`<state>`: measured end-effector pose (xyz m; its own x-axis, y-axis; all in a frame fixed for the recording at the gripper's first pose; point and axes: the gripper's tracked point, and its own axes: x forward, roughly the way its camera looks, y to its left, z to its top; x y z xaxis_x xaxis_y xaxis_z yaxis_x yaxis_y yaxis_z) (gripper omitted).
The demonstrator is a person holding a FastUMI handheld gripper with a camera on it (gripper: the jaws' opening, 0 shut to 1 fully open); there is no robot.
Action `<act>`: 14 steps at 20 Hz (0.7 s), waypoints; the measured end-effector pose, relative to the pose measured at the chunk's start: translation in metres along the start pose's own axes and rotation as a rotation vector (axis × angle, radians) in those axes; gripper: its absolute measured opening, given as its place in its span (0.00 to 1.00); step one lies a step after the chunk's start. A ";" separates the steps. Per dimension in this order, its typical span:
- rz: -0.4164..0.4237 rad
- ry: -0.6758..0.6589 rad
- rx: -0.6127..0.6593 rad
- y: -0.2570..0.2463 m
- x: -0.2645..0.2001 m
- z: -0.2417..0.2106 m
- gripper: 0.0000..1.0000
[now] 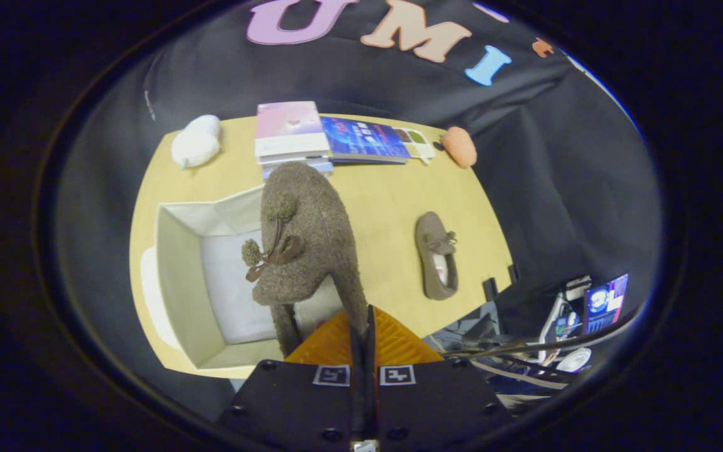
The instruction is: Open the storage box then place both shoes into the box .Put the left shoe in first, then the right shoe, with the right side of both shoes facing outward in a uniform manner.
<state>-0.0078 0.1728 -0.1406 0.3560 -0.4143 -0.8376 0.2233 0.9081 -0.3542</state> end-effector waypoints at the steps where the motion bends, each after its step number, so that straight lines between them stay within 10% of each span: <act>1: 0.027 -0.001 -0.008 0.017 -0.001 -0.001 0.03; 14: 0.104 0.122 -0.114 0.118 0.050 -0.031 0.04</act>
<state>0.0083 0.2612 -0.2374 0.2581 -0.3133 -0.9139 0.0839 0.9496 -0.3019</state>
